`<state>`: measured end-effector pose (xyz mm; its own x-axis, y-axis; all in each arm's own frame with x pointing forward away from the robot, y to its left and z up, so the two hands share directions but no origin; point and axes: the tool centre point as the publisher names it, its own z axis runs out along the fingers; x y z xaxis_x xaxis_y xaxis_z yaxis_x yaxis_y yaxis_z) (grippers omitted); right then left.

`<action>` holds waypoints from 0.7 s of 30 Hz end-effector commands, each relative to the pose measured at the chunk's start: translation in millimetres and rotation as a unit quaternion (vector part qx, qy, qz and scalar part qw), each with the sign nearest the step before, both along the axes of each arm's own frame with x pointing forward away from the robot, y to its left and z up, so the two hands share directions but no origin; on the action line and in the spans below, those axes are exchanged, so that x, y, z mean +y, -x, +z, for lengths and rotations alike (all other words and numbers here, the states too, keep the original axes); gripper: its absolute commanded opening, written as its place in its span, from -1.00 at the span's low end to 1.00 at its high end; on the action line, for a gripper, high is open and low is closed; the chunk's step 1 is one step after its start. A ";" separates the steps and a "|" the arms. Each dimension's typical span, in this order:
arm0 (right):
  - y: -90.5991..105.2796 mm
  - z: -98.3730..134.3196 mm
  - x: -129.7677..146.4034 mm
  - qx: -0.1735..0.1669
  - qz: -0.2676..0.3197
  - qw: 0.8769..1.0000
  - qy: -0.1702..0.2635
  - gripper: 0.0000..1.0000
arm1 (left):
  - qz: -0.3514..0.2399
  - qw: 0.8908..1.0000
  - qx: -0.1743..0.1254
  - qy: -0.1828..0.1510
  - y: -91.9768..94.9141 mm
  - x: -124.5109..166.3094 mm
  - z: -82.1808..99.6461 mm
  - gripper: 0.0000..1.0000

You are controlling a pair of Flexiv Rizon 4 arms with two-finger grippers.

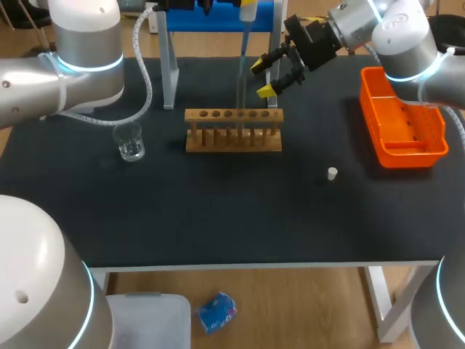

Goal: Invert the test tube, pick up the pipette, mount the tip to pipette, aspirate from beaker and dispense into the tube, eject the tip, return the pipette, and cap with the stopper.

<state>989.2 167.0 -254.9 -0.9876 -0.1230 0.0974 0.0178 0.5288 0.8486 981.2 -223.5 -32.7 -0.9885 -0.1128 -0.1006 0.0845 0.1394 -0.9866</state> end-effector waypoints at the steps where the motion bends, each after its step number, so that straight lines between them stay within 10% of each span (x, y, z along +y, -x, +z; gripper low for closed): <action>1: -1.0 0.7 -0.3 0.001 0.002 1.000 0.002 1.00 | 0.002 1.000 0.001 -0.001 1.4 0.6 -1.6 -1.00; 21: -1.0 0.7 -0.3 0.001 0.002 1.000 0.002 1.00 | -0.001 1.000 0.014 0.004 1.8 -3.6 -6.3 -1.00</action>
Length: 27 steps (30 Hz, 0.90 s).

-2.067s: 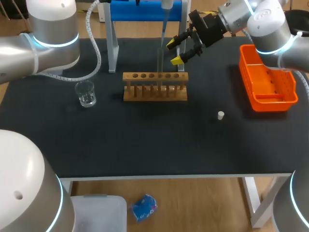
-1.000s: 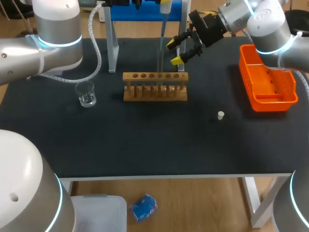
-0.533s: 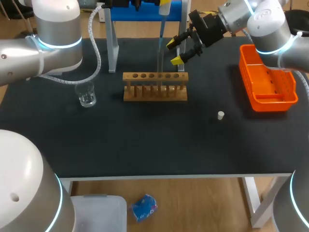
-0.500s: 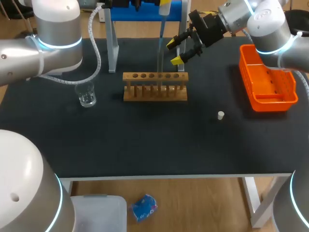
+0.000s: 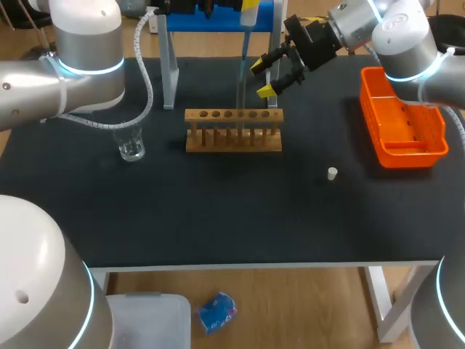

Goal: Invert the test tube, pick up the pipette, mount the tip to pipette, aspirate from beaker and dispense into the tube, eject the tip, return the pipette, and cap with the stopper.

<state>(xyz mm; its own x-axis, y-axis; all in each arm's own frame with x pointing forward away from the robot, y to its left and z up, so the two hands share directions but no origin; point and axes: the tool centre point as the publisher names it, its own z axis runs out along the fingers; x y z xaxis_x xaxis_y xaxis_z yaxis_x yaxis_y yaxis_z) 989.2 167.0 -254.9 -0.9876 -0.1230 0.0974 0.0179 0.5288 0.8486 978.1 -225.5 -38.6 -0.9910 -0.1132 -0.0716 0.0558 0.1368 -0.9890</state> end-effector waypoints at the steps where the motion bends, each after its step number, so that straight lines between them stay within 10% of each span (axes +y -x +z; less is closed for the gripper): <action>1: -1.0 0.7 -0.3 0.001 0.002 1.000 0.002 1.00 | -0.001 1.000 -0.001 0.004 -1.8 -1.9 -0.6 -1.00; 27: -1.0 0.7 -0.3 0.001 0.002 1.000 0.002 1.00 | 0.004 0.999 -0.031 0.018 -10.0 -1.3 -1.7 -1.00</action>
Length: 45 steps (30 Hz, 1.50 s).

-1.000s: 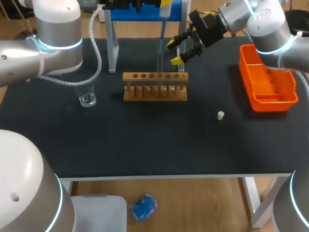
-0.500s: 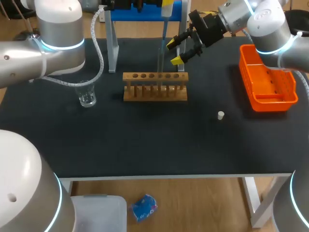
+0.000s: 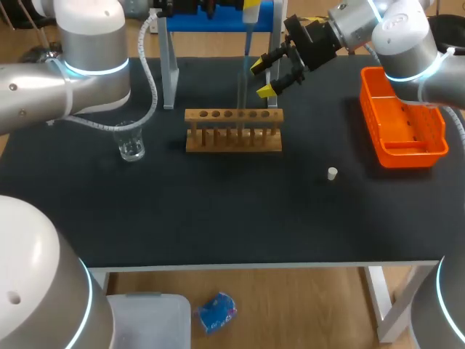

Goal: Invert the test tube, pick up the pipette, mount the tip to pipette, aspirate from beaker and dispense into the tube, eject the tip, return the pipette, and cap with the stopper.

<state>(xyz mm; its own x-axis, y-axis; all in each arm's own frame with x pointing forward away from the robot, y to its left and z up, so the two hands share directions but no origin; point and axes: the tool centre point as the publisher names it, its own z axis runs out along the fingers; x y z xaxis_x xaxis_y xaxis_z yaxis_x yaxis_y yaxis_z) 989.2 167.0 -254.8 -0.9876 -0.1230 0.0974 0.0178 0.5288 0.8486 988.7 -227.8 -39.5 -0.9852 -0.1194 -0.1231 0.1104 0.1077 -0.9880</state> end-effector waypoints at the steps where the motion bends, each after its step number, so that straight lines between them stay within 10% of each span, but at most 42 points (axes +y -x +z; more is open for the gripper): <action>1: -1.0 0.7 -0.3 0.001 0.002 1.000 0.002 1.00 | 0.004 1.000 -0.005 0.003 0.4 1.6 -0.8 -1.00; 45: -1.0 0.7 -0.3 0.001 0.002 1.000 0.002 1.00 | 0.010 0.999 0.037 0.009 -5.2 5.1 -30.4 -1.00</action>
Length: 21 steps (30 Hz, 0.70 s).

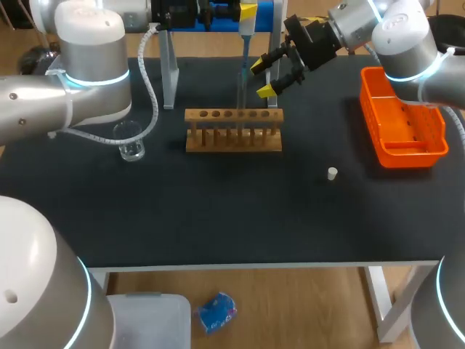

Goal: Invert the test tube, pick up the pipette, mount the tip to pipette, aspirate from beaker and dispense into the tube, eject the tip, return the pipette, and cap with the stopper.

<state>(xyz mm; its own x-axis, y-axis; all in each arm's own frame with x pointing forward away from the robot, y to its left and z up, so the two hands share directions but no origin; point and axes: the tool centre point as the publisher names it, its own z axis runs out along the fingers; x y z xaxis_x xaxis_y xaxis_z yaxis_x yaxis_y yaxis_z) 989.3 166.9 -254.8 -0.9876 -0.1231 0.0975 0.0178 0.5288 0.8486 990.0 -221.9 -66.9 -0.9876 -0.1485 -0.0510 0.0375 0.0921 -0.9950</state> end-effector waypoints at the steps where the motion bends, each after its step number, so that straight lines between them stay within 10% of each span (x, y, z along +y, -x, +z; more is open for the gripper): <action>1: -1.0 0.7 -0.3 0.001 0.002 1.000 0.002 1.00 | -0.004 1.000 0.004 -0.002 -4.4 -1.1 -4.4 -1.00; 21: -1.0 0.7 -0.3 0.001 0.002 1.000 0.002 1.00 | 0.000 1.000 0.019 0.005 -14.7 2.1 -20.2 -1.00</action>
<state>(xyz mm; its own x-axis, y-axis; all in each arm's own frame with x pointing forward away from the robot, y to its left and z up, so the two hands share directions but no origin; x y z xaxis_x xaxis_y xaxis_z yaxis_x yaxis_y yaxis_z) 989.3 166.9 -254.8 -0.9876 -0.1230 0.0975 0.0179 0.5288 0.8486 1002.1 -219.5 -85.9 -0.9879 -0.1544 -0.0105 -0.0027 0.0848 -0.9964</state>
